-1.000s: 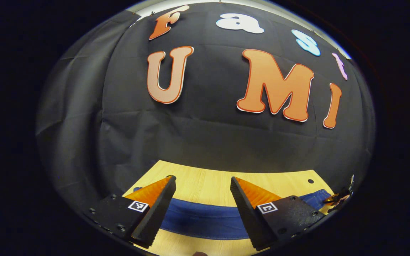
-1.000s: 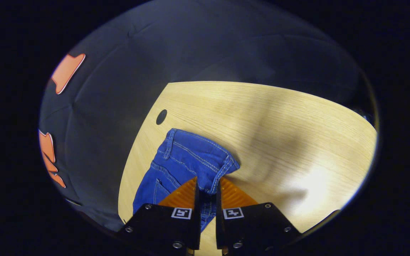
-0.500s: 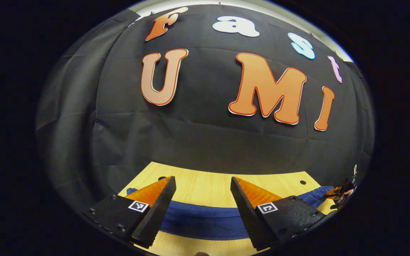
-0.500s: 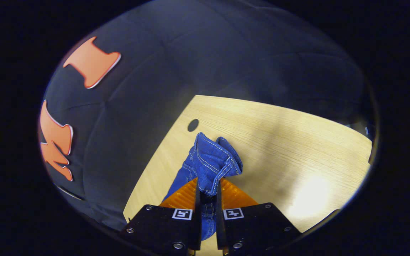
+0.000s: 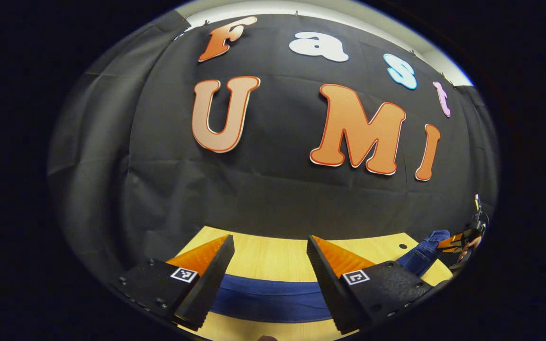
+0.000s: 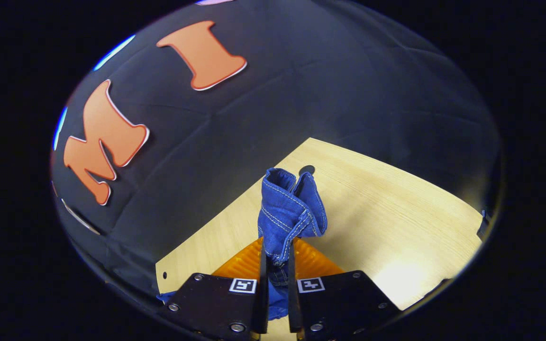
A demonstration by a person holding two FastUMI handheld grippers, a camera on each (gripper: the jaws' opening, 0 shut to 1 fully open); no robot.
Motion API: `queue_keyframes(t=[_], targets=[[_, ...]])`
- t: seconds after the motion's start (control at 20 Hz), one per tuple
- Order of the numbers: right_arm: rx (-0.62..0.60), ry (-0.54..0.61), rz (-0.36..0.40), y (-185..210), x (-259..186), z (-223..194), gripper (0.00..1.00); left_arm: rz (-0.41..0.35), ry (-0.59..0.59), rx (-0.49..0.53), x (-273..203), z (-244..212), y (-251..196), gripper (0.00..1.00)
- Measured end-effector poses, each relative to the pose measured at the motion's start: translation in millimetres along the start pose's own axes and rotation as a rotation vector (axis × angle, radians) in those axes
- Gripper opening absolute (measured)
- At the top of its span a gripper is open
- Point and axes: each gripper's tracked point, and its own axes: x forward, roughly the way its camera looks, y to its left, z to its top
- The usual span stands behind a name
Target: Grasp the waist and the cuffs of the jeans and fold them to make the two legs overlap; first hold the waist and fold one-third of the jeans toward the cuffs, then hold the cuffs and fold the remaining one-third in the same direction to finish folding.
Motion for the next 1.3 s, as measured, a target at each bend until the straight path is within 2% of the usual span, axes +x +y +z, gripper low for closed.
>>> queue_keyframes(t=[0.25, 0.4, 0.5, 0.55, 0.7, 1.0, 1.25, 1.3], targets=[[-0.1, 0.014, 0.042, 58, -4, -23, 0.17, 0.031, -0.082, 0.077, -10, 25, 12, 0.95], [-0.167, 0.041, 0.075, 83, -9, -45, 0.18, 0.034, -0.109, 0.085, -15, 32, 14, 0.95], [-0.205, 0.053, 0.087, 102, -8, -58, 0.17, 0.032, -0.092, 0.081, -15, 27, 18, 0.95], [-0.217, 0.055, 0.091, 109, -8, -62, 0.17, 0.031, -0.084, 0.072, -15, 25, 21, 0.99], [-0.23, 0.081, 0.119, 129, -6, -78, 0.17, 0.053, -0.06, 0.047, -19, 15, 36, 0.98], [-0.288, 0.114, 0.159, 165, 1, -118, 0.17, 0.13, 0.005, 0.032, -29, -14, 80, 0.98], [-0.334, 0.224, 0.169, 175, 5, -173, 0.17, 0.184, 0.099, -0.055, -27, -53, 116, 0.98], [-0.344, 0.259, 0.19, 179, 3, -185, 0.22, 0.194, 0.127, -0.082, -25, -64, 123, 0.98]])
